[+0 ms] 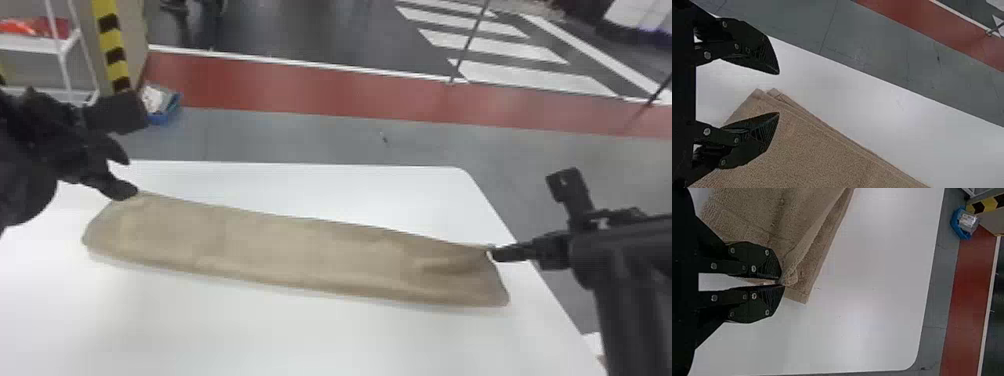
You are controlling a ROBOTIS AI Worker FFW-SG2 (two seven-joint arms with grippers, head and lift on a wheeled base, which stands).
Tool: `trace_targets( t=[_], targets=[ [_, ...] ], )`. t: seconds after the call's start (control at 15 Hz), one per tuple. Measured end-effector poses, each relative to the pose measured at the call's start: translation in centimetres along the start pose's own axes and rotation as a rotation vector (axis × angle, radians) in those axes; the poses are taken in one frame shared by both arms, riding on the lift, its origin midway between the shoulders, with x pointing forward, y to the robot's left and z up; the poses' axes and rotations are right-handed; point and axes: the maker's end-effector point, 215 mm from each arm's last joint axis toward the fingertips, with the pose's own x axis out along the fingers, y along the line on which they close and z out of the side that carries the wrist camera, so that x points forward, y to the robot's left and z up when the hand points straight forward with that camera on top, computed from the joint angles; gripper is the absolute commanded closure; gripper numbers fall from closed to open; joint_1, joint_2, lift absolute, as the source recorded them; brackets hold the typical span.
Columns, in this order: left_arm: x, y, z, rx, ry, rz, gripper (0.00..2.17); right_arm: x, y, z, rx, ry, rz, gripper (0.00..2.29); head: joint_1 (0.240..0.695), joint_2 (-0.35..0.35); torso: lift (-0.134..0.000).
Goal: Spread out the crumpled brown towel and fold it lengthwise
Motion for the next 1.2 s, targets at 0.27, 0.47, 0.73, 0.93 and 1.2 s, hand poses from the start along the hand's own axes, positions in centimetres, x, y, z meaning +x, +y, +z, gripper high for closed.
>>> trace_targets(
  t=[0.27,0.47,0.73,0.93,1.2],
  targets=[
    [-0.1,0.8,-0.2,-0.013,-0.010,0.032,0.00,0.3,-0.2,0.3,-0.006,-0.003,-0.020,0.81,0.695,-0.278,-0.124],
    [-0.2,0.9,-0.9,-0.026,-0.012,0.036,0.00,0.2,-2.3,0.2,0.020,0.005,-0.122,0.00,0.695,-0.288,-0.124],
    [-0.3,0.8,-1.8,-0.040,-0.016,0.033,0.00,0.3,-3.1,-0.7,0.084,0.022,-0.175,0.05,0.695,-0.292,-0.124],
    [-0.5,0.5,-2.6,-0.048,-0.017,0.028,0.00,0.0,-3.1,-0.9,0.122,0.014,-0.166,0.06,0.695,-0.290,-0.124],
    [-1.1,-0.2,-3.3,-0.104,-0.031,-0.017,0.14,-0.1,-3.0,-2.1,0.146,0.015,-0.158,0.06,0.695,-0.291,-0.124]
  ],
)
